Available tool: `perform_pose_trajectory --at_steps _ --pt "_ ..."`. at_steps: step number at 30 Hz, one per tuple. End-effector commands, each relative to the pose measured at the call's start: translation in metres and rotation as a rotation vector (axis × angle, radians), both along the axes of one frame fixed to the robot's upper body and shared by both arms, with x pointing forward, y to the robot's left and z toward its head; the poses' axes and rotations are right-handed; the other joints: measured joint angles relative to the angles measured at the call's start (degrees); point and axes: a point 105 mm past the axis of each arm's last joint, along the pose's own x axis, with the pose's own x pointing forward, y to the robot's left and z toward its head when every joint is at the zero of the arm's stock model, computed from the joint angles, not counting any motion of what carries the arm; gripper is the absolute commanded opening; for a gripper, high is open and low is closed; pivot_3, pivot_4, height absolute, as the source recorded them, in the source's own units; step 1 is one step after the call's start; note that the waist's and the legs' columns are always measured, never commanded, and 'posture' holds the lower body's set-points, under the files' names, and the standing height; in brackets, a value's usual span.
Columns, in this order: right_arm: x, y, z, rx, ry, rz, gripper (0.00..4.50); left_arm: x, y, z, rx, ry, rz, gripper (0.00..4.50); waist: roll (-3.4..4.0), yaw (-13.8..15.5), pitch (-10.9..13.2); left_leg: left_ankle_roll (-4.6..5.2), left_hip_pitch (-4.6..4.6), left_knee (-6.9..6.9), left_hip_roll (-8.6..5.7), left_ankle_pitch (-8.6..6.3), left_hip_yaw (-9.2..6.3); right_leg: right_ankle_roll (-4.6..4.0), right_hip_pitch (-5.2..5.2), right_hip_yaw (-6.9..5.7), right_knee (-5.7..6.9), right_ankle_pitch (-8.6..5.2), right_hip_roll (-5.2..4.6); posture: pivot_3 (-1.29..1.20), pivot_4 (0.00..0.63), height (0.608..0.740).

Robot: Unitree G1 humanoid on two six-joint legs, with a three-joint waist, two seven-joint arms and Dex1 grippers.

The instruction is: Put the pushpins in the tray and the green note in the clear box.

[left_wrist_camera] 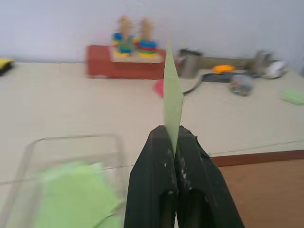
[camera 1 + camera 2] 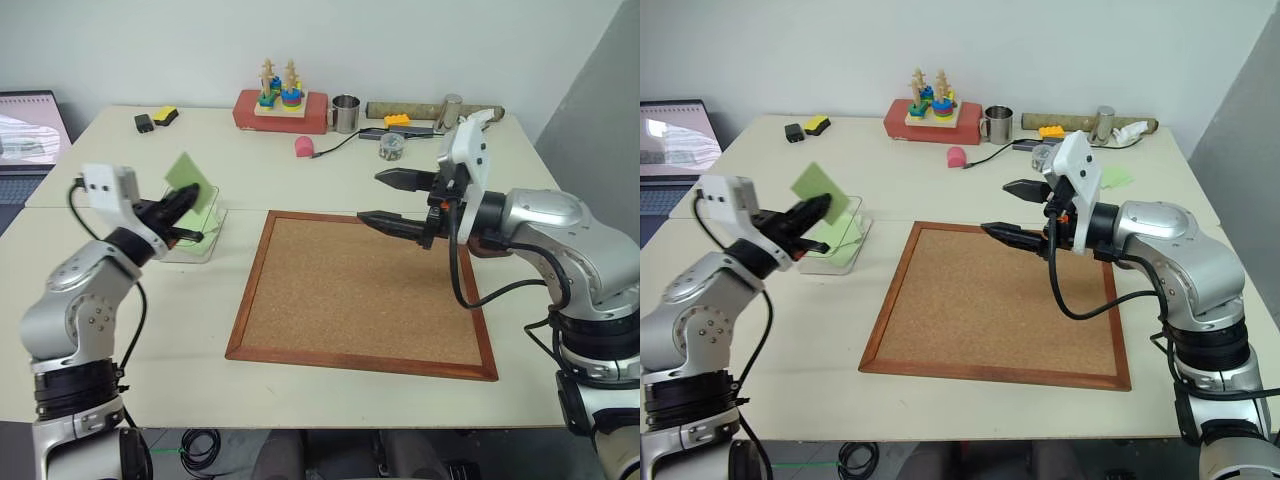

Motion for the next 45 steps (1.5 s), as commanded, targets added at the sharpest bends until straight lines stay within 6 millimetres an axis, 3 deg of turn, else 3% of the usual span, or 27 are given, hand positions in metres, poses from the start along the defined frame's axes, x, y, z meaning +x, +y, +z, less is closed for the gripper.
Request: perform_pose_trajectory --at_steps 1,5,11,21,28,30,36,39,41,45 --pt "0.0 0.007 0.001 -0.04 -0.056 0.025 3.72 0.009 0.026 0.007 0.067 -0.021 0.139 0.0 0.0 0.01 0.0 0.0 -0.02 0.0 0.0 0.0 0.0 0.0 0.0 -0.01 -0.01 0.0 -0.01 0.0 0.15 0.74" --pt "0.0 0.009 -0.002 -0.043 -0.063 0.029 3.72 0.016 0.025 -0.004 0.062 0.023 0.125 0.0 -0.02 -0.23 0.01 0.0 -0.02 -0.01 0.02 0.0 -0.01 -0.01 -0.06 -0.03 0.06 0.01 0.0 0.0 0.15 0.74" --pt "-0.003 0.009 -0.003 -0.046 -0.062 0.035 3.76 0.019 0.017 -0.008 0.076 0.038 0.093 1.1 -0.02 -0.36 0.01 0.0 -0.02 -0.03 0.04 0.0 -0.05 -0.03 -0.06 -0.06 0.1 0.02 0.01 0.0 0.15 0.74" --pt "-0.005 0.009 -0.003 -0.049 -0.052 0.036 3.76 0.02 0.023 -0.01 0.125 0.051 0.13 2.96 -0.02 -0.37 0.01 0.0 -0.01 -0.02 0.04 0.0 -0.06 -0.05 -0.06 -0.07 0.12 0.03 0.01 0.0 0.15 0.74" --pt "-0.004 0.008 -0.003 -0.056 -0.058 0.035 3.76 0.016 0.019 -0.002 0.128 0.027 0.106 4.33 -0.02 -0.37 0.01 0.0 -0.01 -0.02 0.04 0.0 -0.06 -0.05 -0.06 -0.07 0.12 0.03 0.01 0.0 0.15 0.74" --pt "-0.004 0.006 -0.004 -0.067 -0.066 0.031 3.76 0.01 0.013 0.003 0.168 0.026 0.045 4.42 -0.02 -0.37 0.01 0.0 -0.02 -0.02 0.04 0.0 -0.07 -0.05 -0.06 -0.08 0.12 0.03 0.01 0.0 0.15 0.74" --pt "-0.01 -0.029 -0.01 -0.155 -0.106 0.021 3.76 -0.04 -0.013 0.003 0.462 0.148 -0.287 4.42 -0.09 -0.5 0.06 0.0 -0.06 -0.08 0.08 -0.01 -0.02 -0.09 -0.13 -0.05 0.06 0.0 0.01 0.0 0.15 0.74" --pt "-0.02 -0.056 -0.019 -0.252 -0.098 0.04 3.76 -0.062 -0.009 0.001 0.576 0.217 -0.372 4.42 -0.04 -0.36 0.09 -0.01 -0.05 -0.12 0.06 -0.02 0.05 -0.18 -0.16 -0.03 0.07 -0.06 -0.03 0.0 0.15 0.74" --pt "-0.031 -0.087 -0.032 -0.377 -0.055 0.04 3.76 -0.076 -0.005 0.001 0.606 0.266 -0.429 4.42 -0.02 -0.11 0.15 0.0 -0.03 -0.13 0.07 -0.02 0.04 -0.22 -0.16 -0.06 0.08 -0.1 -0.03 0.0 0.15 0.74" --pt "-0.043 -0.12 -0.039 -0.481 -0.007 0.019 3.76 -0.088 0.001 -0.001 0.639 0.315 -0.471 4.42 0.0 -0.24 0.18 0.01 0.01 -0.09 0.09 -0.02 0.09 -0.34 -0.12 -0.08 0.09 -0.3 -0.03 0.0 0.15 0.74"
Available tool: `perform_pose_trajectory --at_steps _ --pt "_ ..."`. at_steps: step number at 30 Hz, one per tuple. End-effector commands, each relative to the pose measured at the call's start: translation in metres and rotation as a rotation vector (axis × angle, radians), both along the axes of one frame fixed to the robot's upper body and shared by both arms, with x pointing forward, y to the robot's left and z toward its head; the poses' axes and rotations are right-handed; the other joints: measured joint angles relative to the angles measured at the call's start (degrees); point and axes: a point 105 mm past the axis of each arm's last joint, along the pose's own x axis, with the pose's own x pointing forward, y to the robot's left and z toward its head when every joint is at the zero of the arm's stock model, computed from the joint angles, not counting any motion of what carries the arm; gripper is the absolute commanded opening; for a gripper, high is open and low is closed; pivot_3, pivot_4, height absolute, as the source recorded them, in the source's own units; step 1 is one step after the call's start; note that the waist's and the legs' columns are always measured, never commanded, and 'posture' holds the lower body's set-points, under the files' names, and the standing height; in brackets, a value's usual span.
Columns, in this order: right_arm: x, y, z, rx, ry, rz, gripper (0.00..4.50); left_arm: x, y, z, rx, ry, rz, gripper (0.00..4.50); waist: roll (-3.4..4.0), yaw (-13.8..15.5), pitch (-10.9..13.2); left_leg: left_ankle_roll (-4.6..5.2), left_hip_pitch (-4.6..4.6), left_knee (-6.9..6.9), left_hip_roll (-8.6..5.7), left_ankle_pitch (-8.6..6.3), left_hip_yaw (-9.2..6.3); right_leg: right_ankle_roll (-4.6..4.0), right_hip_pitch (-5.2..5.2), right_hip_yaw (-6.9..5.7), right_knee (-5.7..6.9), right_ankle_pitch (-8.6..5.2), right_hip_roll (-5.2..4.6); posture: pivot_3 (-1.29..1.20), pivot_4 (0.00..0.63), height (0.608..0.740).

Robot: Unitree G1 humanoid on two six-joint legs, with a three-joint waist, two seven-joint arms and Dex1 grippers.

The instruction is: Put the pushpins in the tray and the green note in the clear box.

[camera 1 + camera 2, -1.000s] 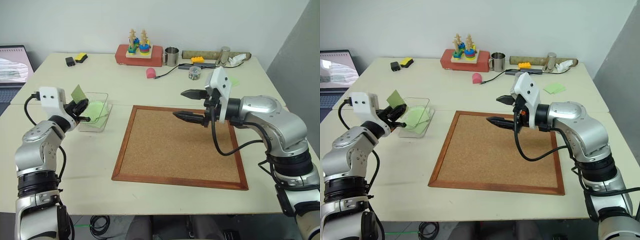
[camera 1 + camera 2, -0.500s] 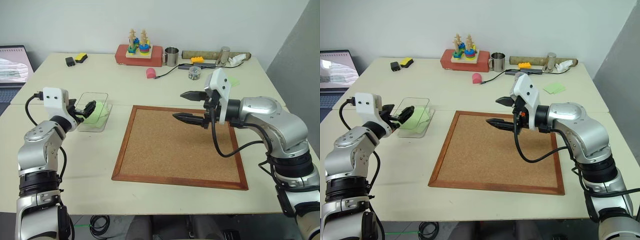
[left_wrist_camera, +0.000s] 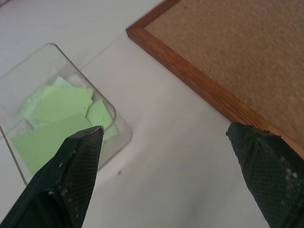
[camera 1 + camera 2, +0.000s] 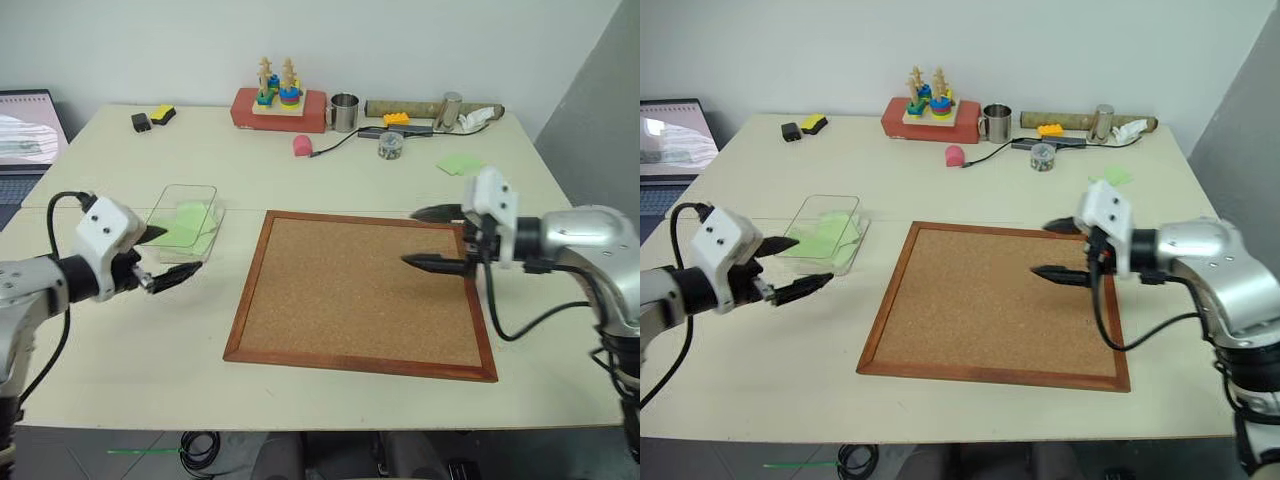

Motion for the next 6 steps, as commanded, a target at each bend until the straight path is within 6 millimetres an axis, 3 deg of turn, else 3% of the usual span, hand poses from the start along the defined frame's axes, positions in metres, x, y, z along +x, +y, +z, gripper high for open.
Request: perform_pose_trajectory --at_steps 1,3,6 --pt "-0.011 -0.022 0.015 -0.064 -0.051 0.007 3.76 -0.01 0.001 0.014 0.058 -0.025 -0.056 4.42 0.0 -0.12 0.0 0.0 0.04 0.0 0.02 0.0 0.0 0.03 0.0 0.0 0.03 -0.02 0.02 0.0 0.15 0.74" --pt "-0.014 -0.043 0.014 -0.101 -0.045 -0.052 3.76 -0.013 0.008 0.007 0.111 -0.002 -0.053 4.42 0.03 -0.27 0.02 0.0 0.08 0.0 0.05 0.0 0.02 0.1 0.01 0.02 0.09 -0.06 0.05 0.0 0.15 0.74" --pt "-0.014 -0.058 0.012 -0.117 -0.05 -0.107 3.76 -0.015 0.011 0.003 0.11 0.003 -0.054 4.42 0.04 -0.45 0.02 0.0 0.14 0.0 0.08 0.0 0.12 0.07 0.01 0.09 0.11 -0.04 0.08 0.0 0.15 0.74"
